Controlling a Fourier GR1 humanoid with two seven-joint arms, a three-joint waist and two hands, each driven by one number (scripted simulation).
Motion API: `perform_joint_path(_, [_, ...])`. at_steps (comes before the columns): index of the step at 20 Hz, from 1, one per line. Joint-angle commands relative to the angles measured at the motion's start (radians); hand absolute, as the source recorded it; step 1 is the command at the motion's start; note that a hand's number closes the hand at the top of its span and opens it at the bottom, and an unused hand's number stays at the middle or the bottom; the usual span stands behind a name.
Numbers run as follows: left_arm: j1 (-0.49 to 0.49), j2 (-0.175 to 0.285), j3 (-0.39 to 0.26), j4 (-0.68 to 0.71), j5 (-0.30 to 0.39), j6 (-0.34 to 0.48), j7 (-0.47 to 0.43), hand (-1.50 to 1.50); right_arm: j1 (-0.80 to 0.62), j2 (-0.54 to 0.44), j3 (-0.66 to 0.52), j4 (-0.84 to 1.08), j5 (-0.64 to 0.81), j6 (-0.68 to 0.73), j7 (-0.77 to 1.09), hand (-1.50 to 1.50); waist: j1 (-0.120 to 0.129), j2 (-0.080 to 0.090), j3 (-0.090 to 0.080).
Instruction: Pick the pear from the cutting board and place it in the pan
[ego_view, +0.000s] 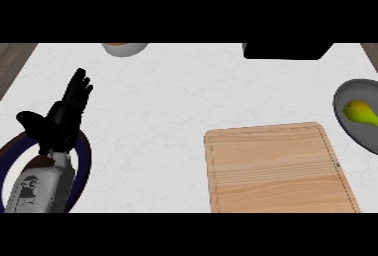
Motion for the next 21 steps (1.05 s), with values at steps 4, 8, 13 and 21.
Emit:
perform_joint_path(4, [0.012,0.025,0.04,0.062,0.016,-0.02,-0.051,0.0,0.138,-0.106,-0.029,0.018,-0.066,0.344,-0.138,-1.5,-0.032,-0.008,-0.004])
perform_joint_path(8, [0.023,0.044,0.054,0.008,0.025,-0.019,-0.005,0.0,0.247,-0.171,-0.056,-0.007,-0.115,0.445,-0.201,-1.5,-0.047,-0.016,-0.004])
perform_joint_path(13, [0.044,0.015,0.014,-0.027,-0.015,0.013,0.008,0.0,0.339,-0.18,-0.048,-0.056,-0.145,0.483,-0.237,-1.5,-0.049,-0.019,-0.003])
perform_joint_path(21, [0.023,0.044,0.053,-0.011,0.022,-0.015,0.014,0.0,0.445,-0.157,-0.009,-0.159,-0.19,0.475,-0.21,-1.5,-0.048,-0.02,-0.006])
